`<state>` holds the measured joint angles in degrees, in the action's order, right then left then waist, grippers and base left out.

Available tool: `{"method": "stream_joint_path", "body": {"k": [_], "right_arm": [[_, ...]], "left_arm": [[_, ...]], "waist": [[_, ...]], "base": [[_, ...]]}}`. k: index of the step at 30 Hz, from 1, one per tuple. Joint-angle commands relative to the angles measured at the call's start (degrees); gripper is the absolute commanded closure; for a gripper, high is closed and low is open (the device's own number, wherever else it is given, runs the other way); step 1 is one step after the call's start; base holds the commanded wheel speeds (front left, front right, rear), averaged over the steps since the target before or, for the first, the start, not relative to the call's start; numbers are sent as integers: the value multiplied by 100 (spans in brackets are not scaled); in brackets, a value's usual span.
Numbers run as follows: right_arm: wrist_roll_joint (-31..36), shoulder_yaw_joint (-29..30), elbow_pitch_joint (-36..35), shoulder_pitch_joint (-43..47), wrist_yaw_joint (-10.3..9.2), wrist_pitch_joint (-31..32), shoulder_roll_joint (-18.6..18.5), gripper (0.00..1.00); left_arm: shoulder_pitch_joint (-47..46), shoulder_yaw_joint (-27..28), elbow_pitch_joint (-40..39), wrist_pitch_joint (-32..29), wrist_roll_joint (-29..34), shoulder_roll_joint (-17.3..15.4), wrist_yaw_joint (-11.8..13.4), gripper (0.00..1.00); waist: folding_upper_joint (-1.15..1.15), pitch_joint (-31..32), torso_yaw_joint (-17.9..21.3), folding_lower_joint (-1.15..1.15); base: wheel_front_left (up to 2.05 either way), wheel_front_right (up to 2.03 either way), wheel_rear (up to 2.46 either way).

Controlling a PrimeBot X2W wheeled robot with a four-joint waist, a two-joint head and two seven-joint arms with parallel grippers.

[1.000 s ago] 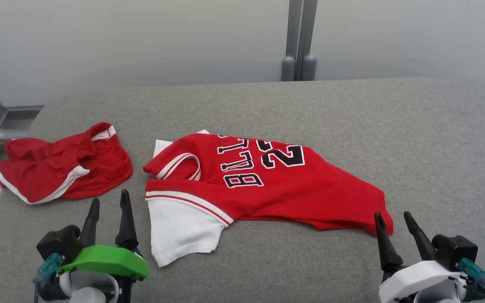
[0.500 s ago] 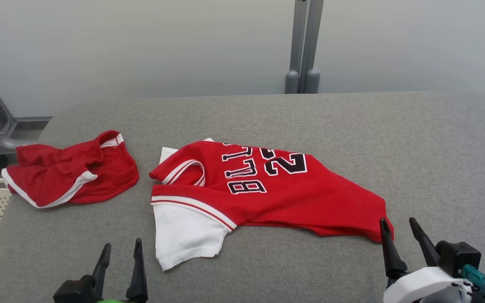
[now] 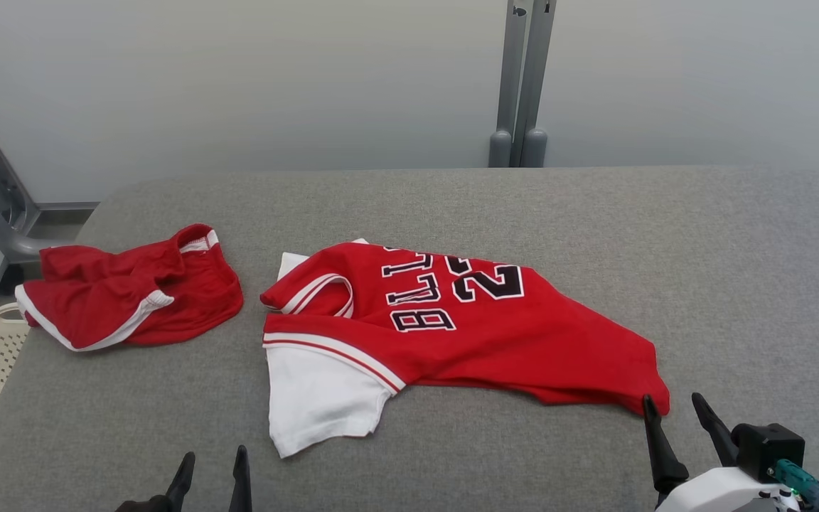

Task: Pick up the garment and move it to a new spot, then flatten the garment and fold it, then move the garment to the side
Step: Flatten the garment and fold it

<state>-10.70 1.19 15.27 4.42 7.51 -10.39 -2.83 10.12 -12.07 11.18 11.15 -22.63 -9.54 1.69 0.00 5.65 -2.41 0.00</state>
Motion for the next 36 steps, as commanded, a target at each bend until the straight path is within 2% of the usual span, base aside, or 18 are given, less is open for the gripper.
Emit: {"method": "stream_joint_path", "body": {"k": [1,12,17,20,24,28,36], "right_arm": [[36,16,-24,44,-4,25,-11,0],[-26,8,-106,-53,-4,93,-11,0],[-196,53,-41,-150,-4,831,-11,0],[-250,282,-121,-289,-5,1326,-20,0],[60,482,-196,-561,-3,1943,-11,0],[304,584,-177,-838,-3,2456,-14,0],[357,670,-148,-1153,-3,2620,-12,0]], "left_arm": [[78,1,-59,-9,-41,3,30,0],[-53,-31,1,-109,-185,-8,-42,0],[-302,-110,79,-581,-322,-88,-152,0],[-550,-144,201,-1022,-422,-108,-143,0],[-943,-268,509,-1729,-450,-118,-51,0],[-1248,-363,844,-2114,-439,-60,32,0],[-1655,-382,1386,-2201,-449,55,140,0]], "waist": [[0,0,4,0],[0,-77,110,0],[0,-158,129,0],[0,-236,129,0],[0,-389,138,0],[0,-570,192,0],[0,-978,222,0]], "base": [[0,0,0],[0,0,0],[0,0,0],[0,0,0],[0,0,0],[0,0,0],[0,0,0]]}}
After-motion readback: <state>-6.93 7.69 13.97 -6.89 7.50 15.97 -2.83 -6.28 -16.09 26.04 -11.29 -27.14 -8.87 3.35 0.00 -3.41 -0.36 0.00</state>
